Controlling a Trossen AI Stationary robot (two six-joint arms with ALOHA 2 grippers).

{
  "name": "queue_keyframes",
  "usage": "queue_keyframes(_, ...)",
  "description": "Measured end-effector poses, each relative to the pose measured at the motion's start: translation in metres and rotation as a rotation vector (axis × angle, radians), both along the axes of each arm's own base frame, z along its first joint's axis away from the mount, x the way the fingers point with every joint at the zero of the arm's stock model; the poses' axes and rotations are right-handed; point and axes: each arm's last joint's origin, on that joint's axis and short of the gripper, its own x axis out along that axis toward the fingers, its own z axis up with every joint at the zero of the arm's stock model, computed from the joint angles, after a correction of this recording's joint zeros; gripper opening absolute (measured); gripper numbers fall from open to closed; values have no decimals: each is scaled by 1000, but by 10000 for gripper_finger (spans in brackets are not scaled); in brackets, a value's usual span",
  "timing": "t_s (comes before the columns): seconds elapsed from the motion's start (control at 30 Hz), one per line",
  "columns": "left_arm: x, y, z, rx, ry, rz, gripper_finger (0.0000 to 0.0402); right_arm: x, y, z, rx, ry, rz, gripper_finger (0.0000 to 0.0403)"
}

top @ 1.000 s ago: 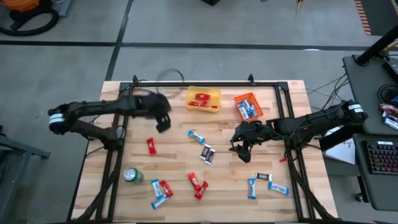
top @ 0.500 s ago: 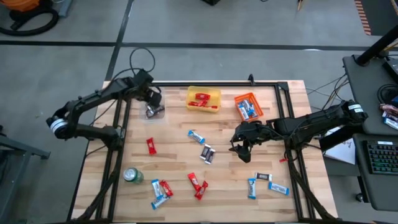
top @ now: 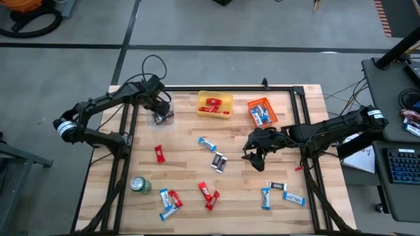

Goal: Sort candy
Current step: Put the white chocolate bar into the orange bin

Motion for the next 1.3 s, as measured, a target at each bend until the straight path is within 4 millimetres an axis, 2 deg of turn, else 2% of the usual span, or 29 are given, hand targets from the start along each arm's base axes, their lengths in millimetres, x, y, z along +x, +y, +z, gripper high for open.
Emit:
queue_keyframes(0.2,1,-3,2,8,0,-31,79,0,0,0,23,3,-21,201)
queue_keyframes(0.33,8,-13,5,20,-13,-82,79,0,0,0,82,15,-75,201)
queue_keyframes(0.5,26,-33,13,67,-72,-200,80,1,0,-3,188,40,-185,201)
queue_keyframes(0.67,49,-62,22,136,-179,-356,80,7,4,-17,261,118,-287,201)
queue_keyframes(0.83,69,-89,31,199,-291,-501,80,19,22,-28,307,215,-256,201)
queue_keyframes(0.97,79,-104,35,231,-350,-582,80,23,37,-34,316,365,-251,201)
queue_keyframes(1.13,83,-113,37,241,-385,-620,80,20,57,-36,296,585,-334,201)
queue_keyframes(1.3,83,-114,38,242,-388,-623,80,20,84,-28,298,726,-395,201)
